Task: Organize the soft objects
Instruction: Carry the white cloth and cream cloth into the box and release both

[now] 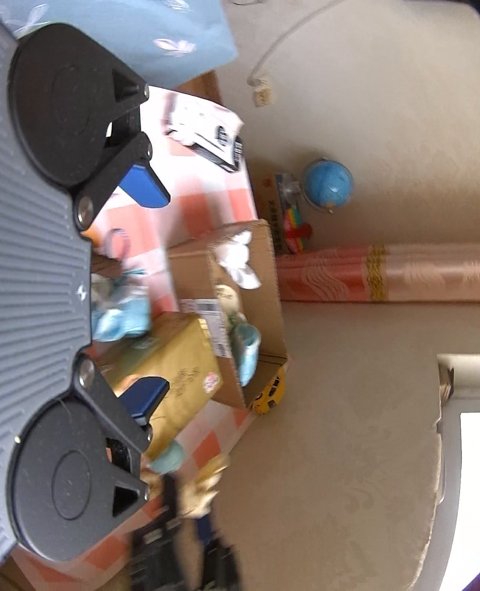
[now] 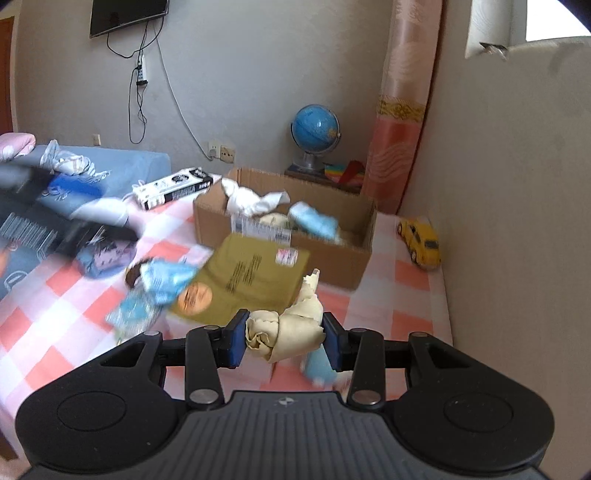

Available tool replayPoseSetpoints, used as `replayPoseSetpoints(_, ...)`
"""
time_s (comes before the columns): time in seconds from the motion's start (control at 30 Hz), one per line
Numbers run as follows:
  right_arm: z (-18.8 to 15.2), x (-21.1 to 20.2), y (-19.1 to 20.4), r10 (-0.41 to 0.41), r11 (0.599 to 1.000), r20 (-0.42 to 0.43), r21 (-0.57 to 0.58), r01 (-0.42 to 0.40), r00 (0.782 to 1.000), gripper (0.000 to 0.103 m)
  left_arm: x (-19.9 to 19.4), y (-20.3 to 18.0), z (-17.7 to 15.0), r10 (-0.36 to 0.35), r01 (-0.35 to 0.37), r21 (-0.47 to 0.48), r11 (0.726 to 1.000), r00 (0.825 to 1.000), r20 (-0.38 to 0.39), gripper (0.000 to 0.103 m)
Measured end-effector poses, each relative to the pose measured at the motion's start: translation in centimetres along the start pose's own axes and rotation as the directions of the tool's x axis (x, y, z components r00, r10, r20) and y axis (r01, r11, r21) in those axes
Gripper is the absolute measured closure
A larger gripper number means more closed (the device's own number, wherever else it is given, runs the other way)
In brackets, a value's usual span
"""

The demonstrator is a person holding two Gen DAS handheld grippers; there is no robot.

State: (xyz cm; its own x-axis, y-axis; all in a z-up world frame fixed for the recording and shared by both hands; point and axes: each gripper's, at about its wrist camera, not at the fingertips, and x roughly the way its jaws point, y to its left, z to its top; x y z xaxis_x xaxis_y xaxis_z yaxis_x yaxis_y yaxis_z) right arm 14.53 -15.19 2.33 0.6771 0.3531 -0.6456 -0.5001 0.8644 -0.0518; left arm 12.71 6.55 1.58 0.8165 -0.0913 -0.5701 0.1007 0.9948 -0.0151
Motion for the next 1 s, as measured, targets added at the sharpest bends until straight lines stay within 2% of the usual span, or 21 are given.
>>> replayPoseSetpoints(0.13,2.9,1.8,-0.6,-0.003,1.0,0.006,-0.02,0.003,1.0,0.057,-0.6,0.2,-2.2,0.005,-0.006,-0.049,0.999,1.0,-0.026,0.005)
replayPoseSetpoints(0.27,6.0,4.1,-1.2,-0.014,0.999,0.004,-0.036,0.014,1.0,0.057,-0.9,0.4,-3.3,0.024,-0.026,-0.05,0.998,0.999,-0.038,0.005)
replayPoseSetpoints(0.5,11.5,9.3,-2.3,-0.035,0.999,-0.005,-0.042,0.035,0.999,0.057,-1.2,1.7,-3.8,0.037,-0.039,-0.069,0.997,0.999,-0.036,0.005)
replayPoseSetpoints(0.73,15.9,14.3,-2.9,-0.014,1.0,-0.02,-0.017,0.013,1.0,0.056,-0.9,2.7,-4.4,0.055,-0.061,-0.099,0.993,0.997,-0.057,0.005)
replayPoseSetpoints(0.8,16.7,15.7,-2.8,-0.005,1.0,-0.032,-0.011,0.005,0.999,0.052,-0.7,3.0,-4.5,0.063,-0.069,-0.109,0.992,0.996,-0.062,0.005)
replayPoseSetpoints(0.87,16.9,16.8,-2.8,-0.017,1.0,-0.051,0.0,0.017,0.999,0.027,-0.6,3.2,-4.6,0.066,-0.074,-0.116,0.99,0.995,-0.069,0.005)
replayPoseSetpoints(0.9,16.8,17.2,-2.8,-0.021,1.0,-0.057,0.002,0.021,0.998,0.023,-0.5,3.3,-4.6,0.067,-0.076,-0.119,0.99,0.995,-0.071,0.005)
replayPoseSetpoints(1.0,16.0,17.5,-2.8,-0.03,1.0,-0.076,-0.001,0.03,0.997,0.021,-0.4,3.4,-4.8,0.067,-0.076,-0.122,0.99,0.995,-0.077,0.005)
